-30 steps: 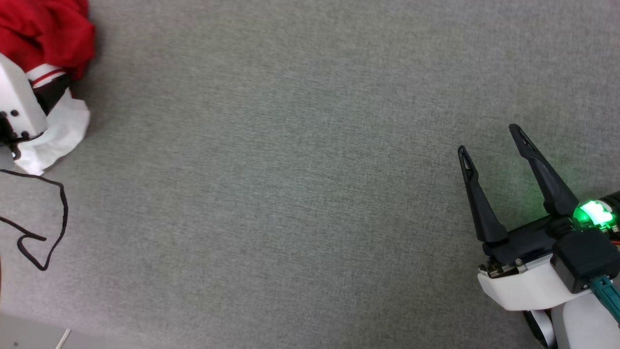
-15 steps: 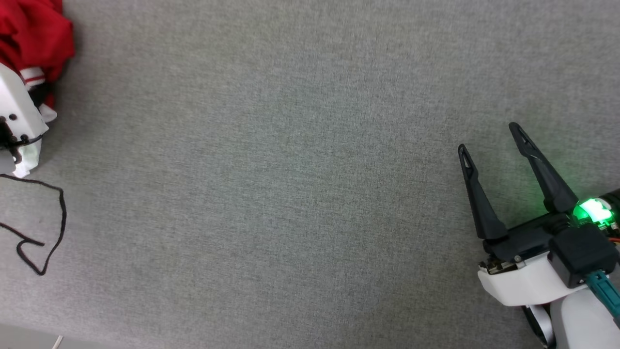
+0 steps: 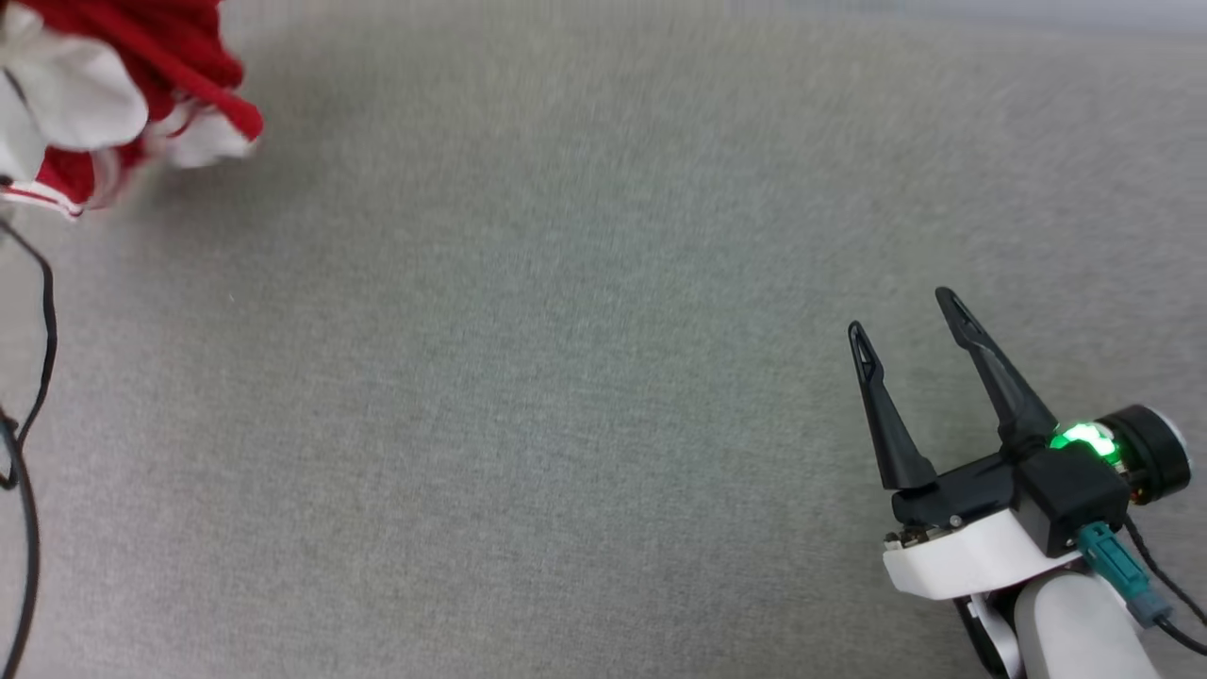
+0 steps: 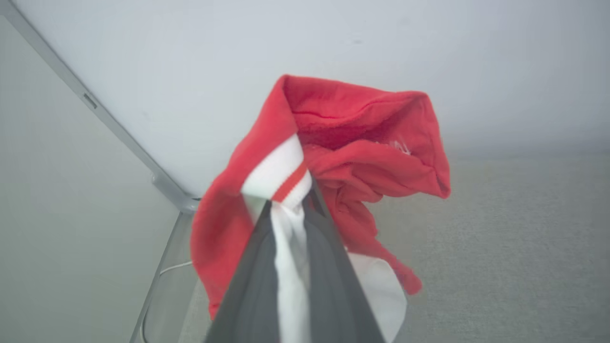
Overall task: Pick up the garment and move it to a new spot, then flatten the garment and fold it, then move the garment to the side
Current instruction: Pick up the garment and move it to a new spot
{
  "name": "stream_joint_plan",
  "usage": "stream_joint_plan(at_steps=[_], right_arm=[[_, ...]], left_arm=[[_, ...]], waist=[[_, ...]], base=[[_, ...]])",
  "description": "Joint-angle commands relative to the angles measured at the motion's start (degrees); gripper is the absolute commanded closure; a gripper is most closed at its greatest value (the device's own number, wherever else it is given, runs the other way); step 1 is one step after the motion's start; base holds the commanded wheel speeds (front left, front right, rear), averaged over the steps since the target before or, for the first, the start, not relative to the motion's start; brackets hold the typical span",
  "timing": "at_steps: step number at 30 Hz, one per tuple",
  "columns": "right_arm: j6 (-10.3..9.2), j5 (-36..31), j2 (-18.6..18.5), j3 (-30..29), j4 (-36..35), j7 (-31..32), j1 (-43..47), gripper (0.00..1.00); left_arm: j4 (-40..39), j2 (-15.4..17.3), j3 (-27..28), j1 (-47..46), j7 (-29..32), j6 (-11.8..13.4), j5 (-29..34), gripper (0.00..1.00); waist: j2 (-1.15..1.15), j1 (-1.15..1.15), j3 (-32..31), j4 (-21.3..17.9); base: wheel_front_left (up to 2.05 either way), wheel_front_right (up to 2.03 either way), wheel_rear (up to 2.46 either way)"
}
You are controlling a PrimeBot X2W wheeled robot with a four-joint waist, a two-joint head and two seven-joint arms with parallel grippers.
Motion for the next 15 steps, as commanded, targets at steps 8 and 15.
stream_joint_plan(at_steps=[8,15], right_arm=[[-0.06,1.3,2.3,-1.2,2.2,-0.1,1.8,0.0],[-0.06,4.7,2.6,-1.7,2.7,-0.2,1.8,0.0]], left_arm=[[-8.3,-2.5,-5.7,-3.0,0.5,0.0,2.8,1.0],[-13.2,-6.6,-10.8,-3.7,2.9,0.2,3.8,1.0]], waist=[[0.0,0.01,-10.5,-7.5],[0.0,0.01,-11.6,-14.9]], base=[[0.0,0.0,0.0],[0.0,0.0,0.0]])
